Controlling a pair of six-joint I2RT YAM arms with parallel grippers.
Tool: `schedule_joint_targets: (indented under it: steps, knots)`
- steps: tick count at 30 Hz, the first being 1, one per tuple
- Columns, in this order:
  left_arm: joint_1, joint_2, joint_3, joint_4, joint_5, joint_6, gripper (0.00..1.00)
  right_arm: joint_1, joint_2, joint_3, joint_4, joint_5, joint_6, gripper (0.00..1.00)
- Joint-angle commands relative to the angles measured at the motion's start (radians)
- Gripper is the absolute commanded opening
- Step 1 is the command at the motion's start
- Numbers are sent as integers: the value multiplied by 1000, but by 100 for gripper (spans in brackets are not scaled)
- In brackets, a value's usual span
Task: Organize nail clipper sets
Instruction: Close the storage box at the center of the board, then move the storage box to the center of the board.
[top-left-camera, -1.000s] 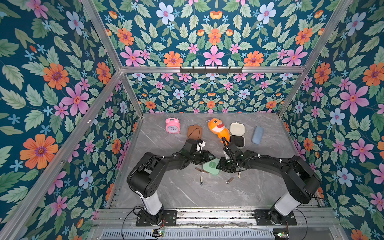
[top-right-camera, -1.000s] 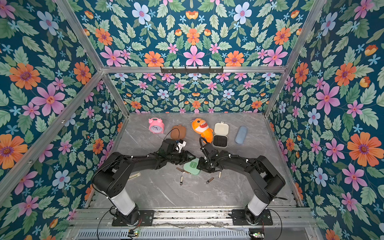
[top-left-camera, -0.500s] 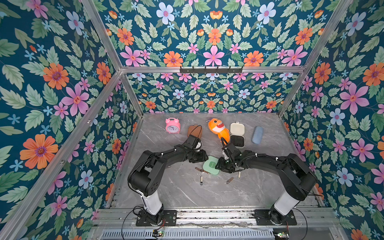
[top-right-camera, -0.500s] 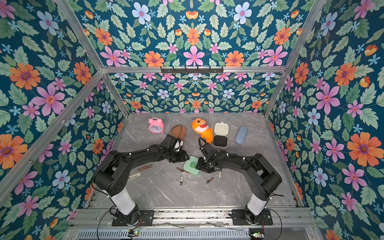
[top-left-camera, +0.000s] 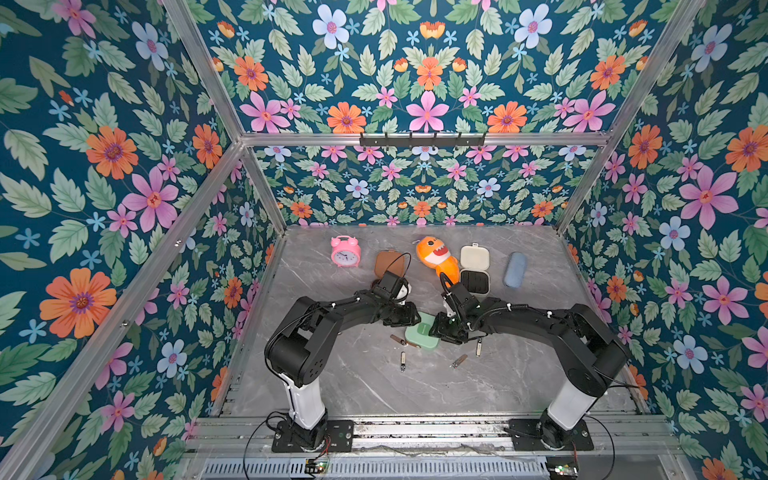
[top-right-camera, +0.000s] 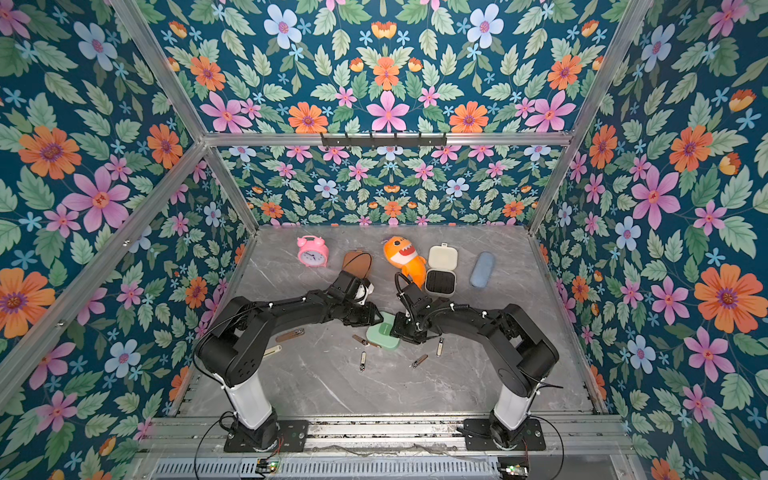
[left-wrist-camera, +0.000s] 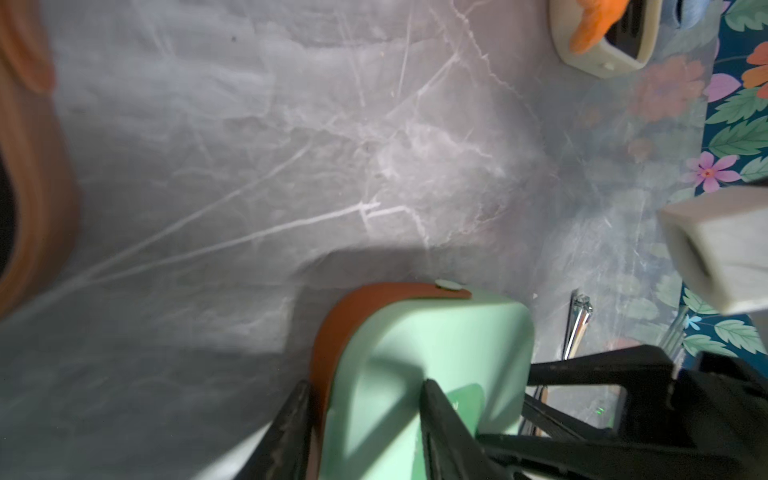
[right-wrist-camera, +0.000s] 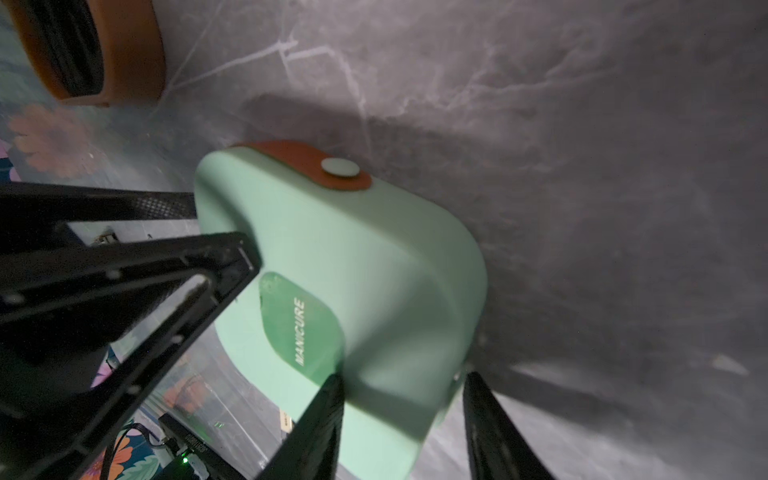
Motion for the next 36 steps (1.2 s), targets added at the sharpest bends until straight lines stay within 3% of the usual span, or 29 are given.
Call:
schedule_joint_targets:
  steps: [1, 8, 13, 22, 29, 36]
  knots:
    - [-33, 21, -7, 38, 97, -41, 42, 3, 17, 20, 40, -18, -14, 46]
    - [-46, 29, 13, 40, 75, -59, 44, 3, 22, 35, -1, -7, -41, 45]
    - [-21, 10, 51, -37, -9, -62, 51, 1, -46, 34, -87, 84, -90, 61]
    - [66, -141, 120, -129, -147, -35, 57, 63, -141, 13, -208, 201, -219, 75]
    - [221, -269, 51, -148, -174, -29, 59, 141, -87, 42, -267, 287, -229, 86]
    - [309, -351, -55, -158, -167, -12, 59, 146, 75, 167, -297, 365, -241, 94]
